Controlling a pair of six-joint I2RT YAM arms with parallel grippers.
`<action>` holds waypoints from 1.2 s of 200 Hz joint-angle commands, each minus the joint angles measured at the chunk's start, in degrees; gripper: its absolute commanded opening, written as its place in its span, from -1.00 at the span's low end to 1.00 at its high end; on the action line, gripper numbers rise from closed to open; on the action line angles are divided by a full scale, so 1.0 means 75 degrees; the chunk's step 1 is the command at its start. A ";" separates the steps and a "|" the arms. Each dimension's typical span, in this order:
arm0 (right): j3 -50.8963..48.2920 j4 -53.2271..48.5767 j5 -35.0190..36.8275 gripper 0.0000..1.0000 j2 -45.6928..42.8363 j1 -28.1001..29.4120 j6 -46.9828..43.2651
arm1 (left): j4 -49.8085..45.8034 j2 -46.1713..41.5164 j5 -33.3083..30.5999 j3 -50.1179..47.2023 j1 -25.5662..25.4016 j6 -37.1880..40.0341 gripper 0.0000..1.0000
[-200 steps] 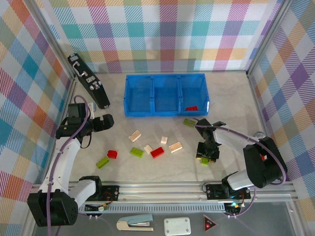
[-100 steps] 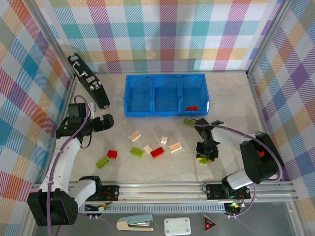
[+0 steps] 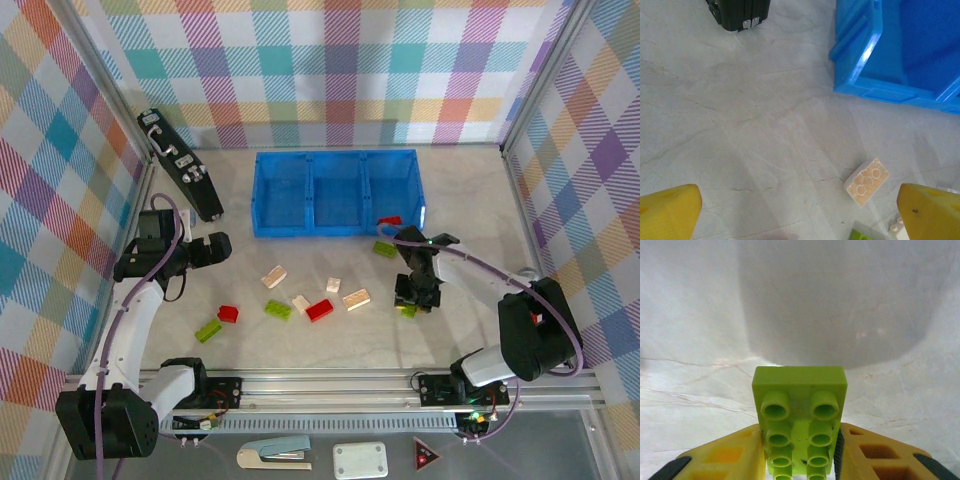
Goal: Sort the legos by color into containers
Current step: Pick up the lego from the bottom-right of the table, then place the lego in the container.
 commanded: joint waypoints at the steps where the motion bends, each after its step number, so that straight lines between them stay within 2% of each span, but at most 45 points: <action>1: 0.0660 -0.0284 0.0025 -0.27 0.0293 0.0125 -0.0268 | -0.0040 -0.0031 -0.0005 0.0104 0.0104 0.0048 1.00; 94: 0.4914 -0.0733 0.0068 -0.30 0.3033 0.0556 -0.0918 | -0.0040 -0.0079 0.0018 0.0072 0.0105 0.0048 1.00; 174: 0.8437 -0.1528 0.0158 -0.32 0.5177 0.0630 -0.1464 | -0.0040 -0.0059 0.0025 0.0068 0.0095 0.0036 1.00; 240: 1.0278 -0.1376 0.0159 -0.33 0.6723 0.0630 -0.1876 | -0.0045 -0.0041 -0.0018 0.0065 0.0094 0.0042 1.00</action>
